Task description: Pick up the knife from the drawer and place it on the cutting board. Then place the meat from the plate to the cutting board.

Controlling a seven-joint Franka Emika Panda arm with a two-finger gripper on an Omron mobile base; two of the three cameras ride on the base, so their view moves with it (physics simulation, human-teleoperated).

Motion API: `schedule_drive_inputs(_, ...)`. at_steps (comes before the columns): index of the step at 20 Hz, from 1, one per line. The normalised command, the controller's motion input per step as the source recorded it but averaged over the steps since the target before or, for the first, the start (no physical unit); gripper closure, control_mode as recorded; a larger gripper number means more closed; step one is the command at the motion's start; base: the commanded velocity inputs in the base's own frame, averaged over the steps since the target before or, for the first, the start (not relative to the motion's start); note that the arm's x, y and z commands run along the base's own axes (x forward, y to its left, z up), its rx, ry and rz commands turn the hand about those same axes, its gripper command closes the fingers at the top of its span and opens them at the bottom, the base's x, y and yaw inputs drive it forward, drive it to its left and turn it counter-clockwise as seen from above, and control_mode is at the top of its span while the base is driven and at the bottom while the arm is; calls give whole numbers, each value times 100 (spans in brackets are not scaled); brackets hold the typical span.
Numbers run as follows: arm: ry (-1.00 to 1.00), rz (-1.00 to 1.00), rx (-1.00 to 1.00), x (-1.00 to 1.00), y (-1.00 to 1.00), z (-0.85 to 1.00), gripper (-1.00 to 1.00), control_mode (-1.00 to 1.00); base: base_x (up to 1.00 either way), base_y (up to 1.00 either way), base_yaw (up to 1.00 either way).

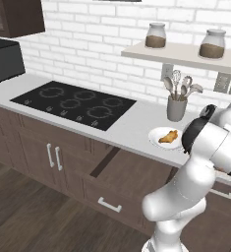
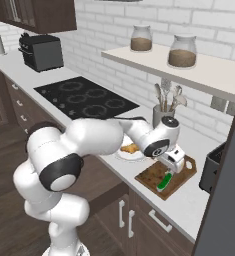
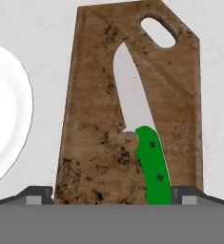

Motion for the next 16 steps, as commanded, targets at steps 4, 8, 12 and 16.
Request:
schedule_drive_inputs(4,-4,0,-1,20,100,0,-100,-100,0,0,0)
schedule_drive_inputs(8,0,0,-1,31,70,9,-100,-100,0,0,0)
schedule_drive_inputs(12,2,-1,0,55,38,36,-100,-100,0,0,0)
schedule_drive_inputs(16,3,-4,0,83,8,9,-100,-100,0,0,0)
